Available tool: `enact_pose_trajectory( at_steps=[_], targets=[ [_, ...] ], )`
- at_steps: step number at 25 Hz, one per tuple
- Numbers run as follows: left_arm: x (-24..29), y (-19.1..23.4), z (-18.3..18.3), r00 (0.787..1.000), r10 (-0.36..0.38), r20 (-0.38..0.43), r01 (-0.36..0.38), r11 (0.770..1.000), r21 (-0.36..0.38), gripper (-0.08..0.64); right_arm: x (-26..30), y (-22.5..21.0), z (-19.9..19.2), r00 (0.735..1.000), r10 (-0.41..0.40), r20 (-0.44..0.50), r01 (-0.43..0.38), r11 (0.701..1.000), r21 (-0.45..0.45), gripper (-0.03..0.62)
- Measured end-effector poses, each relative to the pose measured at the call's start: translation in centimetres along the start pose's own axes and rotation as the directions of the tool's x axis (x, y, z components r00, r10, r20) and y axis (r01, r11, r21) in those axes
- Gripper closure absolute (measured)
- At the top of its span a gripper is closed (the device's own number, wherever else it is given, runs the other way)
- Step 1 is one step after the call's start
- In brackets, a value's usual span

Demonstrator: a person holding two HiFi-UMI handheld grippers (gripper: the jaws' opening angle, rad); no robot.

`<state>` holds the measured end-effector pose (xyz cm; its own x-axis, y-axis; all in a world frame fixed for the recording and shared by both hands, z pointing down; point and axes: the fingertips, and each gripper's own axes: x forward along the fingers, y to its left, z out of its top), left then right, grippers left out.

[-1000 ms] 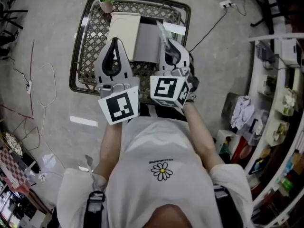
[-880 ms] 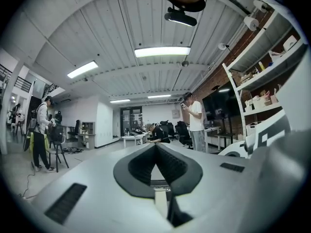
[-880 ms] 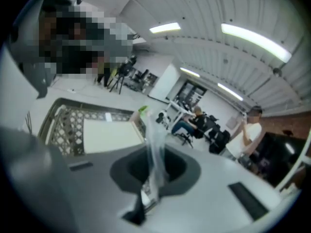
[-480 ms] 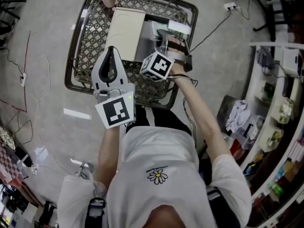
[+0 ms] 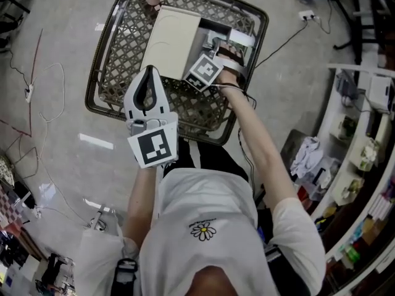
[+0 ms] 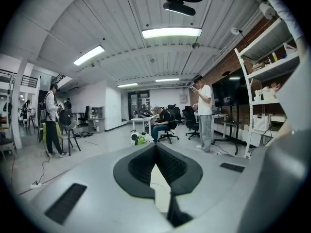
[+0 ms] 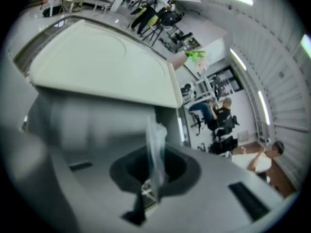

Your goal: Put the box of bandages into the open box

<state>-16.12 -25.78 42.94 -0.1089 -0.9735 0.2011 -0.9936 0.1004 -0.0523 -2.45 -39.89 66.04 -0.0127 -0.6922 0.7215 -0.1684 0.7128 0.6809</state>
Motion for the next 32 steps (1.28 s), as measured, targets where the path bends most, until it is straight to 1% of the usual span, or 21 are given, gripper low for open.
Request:
enact_pose_trajectory(
  at_steps=[3,7,9,12,13,14,15,16,21,24,27,32],
  targets=[
    [-0.1,0.4,-0.7,1.0,0.009,-0.023,-0.009,1.0,-0.012,0.538,0.9,0.4,-0.2,1.0,0.001,-0.013,-0.001,1.0,0.007,0.551],
    [-0.2,1.3,-1.8,0.999,0.021,-0.046,-0.022,1.0,-0.016,0.538,1.5,1.1,0.4,1.0,0.01,0.01,-0.01,1.0,-0.029,0.551],
    [-0.2,1.4,-2.1,0.998,0.023,-0.05,-0.024,1.0,-0.018,0.538,1.7,1.4,0.7,0.999,0.039,0.018,-0.038,0.999,-0.007,0.549],
    [-0.2,1.4,-2.2,0.998,0.021,-0.053,-0.022,1.0,-0.019,0.538,1.8,2.0,1.0,0.993,0.119,0.021,-0.12,0.991,0.063,0.548],
    [-0.2,1.4,-2.3,0.998,0.02,-0.057,-0.021,1.0,-0.017,0.538,1.8,2.3,1.1,0.988,0.153,0.019,-0.154,0.985,0.081,0.518],
    [-0.2,1.4,-2.4,0.998,0.018,-0.061,-0.019,1.0,-0.016,0.538,1.8,2.7,1.1,0.982,0.19,0.016,-0.191,0.977,0.094,0.438],
    [-0.2,1.4,-2.5,0.998,0.018,-0.065,-0.019,1.0,-0.016,0.538,1.7,3.2,1.2,0.974,0.225,0.013,-0.225,0.969,0.102,0.406],
    [-0.2,1.4,-2.6,0.998,0.019,-0.067,-0.02,1.0,-0.018,0.538,1.6,3.5,1.3,0.967,0.255,0.011,-0.255,0.961,0.103,0.39],
    [-0.1,1.3,-2.7,0.998,0.011,-0.065,-0.013,1.0,-0.026,0.538,0.4,4.3,1.8,0.938,0.346,0.034,-0.348,0.934,0.085,0.359],
    [-0.1,1.1,-2.2,0.999,0.007,-0.043,-0.008,1.0,-0.029,0.538,-0.6,4.7,2.2,0.908,0.415,0.064,-0.419,0.905,0.076,0.346],
    [-0.1,0.9,-1.6,1.0,0.0,-0.031,-0.001,1.0,-0.026,0.538,-1.8,4.8,2.0,0.882,0.466,0.068,-0.469,0.882,0.041,0.336],
    [-0.4,0.6,-0.1,1.0,-0.009,-0.014,0.009,1.0,-0.014,0.538,-4.1,4.5,1.5,0.872,0.486,0.067,-0.488,0.873,0.021,0.336]
  ],
)
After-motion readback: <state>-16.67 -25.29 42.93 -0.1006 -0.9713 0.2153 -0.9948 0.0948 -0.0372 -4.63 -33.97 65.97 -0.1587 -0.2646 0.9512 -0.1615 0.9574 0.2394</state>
